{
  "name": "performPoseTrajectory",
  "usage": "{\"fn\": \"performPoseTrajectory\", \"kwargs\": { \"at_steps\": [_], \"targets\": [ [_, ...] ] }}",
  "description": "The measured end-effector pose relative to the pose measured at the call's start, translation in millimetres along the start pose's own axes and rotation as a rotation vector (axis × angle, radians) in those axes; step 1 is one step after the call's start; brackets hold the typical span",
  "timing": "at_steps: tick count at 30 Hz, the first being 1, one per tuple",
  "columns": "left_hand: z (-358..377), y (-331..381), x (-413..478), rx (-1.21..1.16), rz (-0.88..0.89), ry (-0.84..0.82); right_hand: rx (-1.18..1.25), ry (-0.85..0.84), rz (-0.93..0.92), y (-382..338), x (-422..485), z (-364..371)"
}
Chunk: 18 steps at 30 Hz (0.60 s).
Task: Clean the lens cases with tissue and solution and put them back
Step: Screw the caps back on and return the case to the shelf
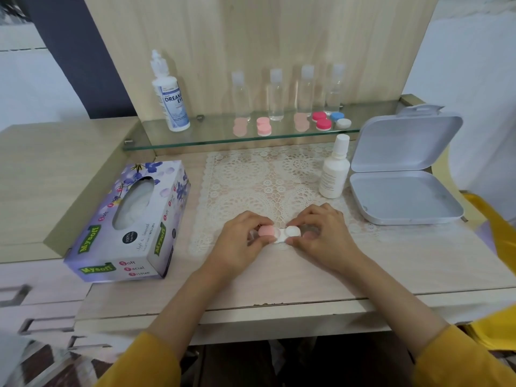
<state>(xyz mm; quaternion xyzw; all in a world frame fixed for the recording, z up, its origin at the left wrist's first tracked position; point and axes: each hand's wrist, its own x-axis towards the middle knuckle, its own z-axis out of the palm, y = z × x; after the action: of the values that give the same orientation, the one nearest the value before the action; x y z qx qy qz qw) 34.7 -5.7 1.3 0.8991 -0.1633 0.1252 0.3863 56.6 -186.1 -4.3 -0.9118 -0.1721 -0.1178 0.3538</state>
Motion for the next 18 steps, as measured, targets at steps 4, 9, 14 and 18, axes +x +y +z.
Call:
{"fn": "performPoseTrajectory", "kwargs": {
  "at_steps": [4,9,14,18],
  "targets": [
    [6.3,3.1,3.5,0.046,0.004,-0.023,0.021,0.001,-0.006,-0.3,-0.1,-0.6],
    [8.7,4.3,6.2,0.133,-0.009,-0.043,0.021,-0.013,-0.030,2.2,0.3,0.2],
    [3.1,5.9,7.8,0.093,0.023,-0.197,0.034,-0.005,-0.032,2.8,0.3,0.5],
    [1.8,8.0,6.7,0.067,-0.065,-0.175,0.043,-0.002,-0.035,2.8,0.3,0.7]
  ]
}}
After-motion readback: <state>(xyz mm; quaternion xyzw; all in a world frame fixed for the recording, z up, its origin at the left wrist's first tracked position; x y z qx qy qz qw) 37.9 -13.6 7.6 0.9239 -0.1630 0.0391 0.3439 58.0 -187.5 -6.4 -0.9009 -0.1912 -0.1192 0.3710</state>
